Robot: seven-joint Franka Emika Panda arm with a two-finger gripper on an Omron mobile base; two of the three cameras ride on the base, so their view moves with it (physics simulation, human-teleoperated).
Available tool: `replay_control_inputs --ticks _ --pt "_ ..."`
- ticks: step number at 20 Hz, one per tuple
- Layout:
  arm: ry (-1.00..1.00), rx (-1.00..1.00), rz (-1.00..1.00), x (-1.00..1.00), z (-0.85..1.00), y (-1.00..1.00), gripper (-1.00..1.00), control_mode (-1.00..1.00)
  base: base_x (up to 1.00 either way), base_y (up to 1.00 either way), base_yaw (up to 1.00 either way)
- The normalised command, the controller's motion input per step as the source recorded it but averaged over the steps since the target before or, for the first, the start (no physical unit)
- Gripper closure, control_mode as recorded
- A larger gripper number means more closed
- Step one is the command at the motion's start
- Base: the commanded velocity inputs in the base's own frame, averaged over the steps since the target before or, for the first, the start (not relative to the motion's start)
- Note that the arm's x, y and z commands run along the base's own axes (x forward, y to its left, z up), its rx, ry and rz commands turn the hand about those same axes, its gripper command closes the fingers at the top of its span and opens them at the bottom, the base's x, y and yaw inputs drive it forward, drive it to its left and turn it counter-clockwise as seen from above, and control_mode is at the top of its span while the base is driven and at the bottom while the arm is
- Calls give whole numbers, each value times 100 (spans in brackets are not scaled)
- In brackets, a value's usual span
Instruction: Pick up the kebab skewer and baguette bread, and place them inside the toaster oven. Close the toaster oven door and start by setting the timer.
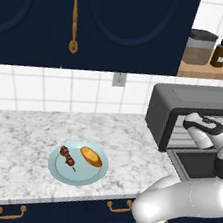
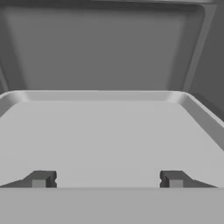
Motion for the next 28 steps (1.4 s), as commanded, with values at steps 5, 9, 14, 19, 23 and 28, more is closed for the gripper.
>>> replay_control_inputs --ticks 5,9,14,19,23,28 --pt "4 0 0 -34 -67 -4 -100 -100 0 0 0" --pt "0 0 0 -59 -85 -4 -100 -100 0 0 0" --pt "0 0 0 -61 -83 -1 -100 -100 0 0 0" --pt "8 0 0 -63 -84 0 -100 -100 0 0 0" --pt "11 0 0 -64 -83 -4 -100 -100 0 0 0" --pt "10 0 0 -65 -85 -6 -100 -100 0 0 0"
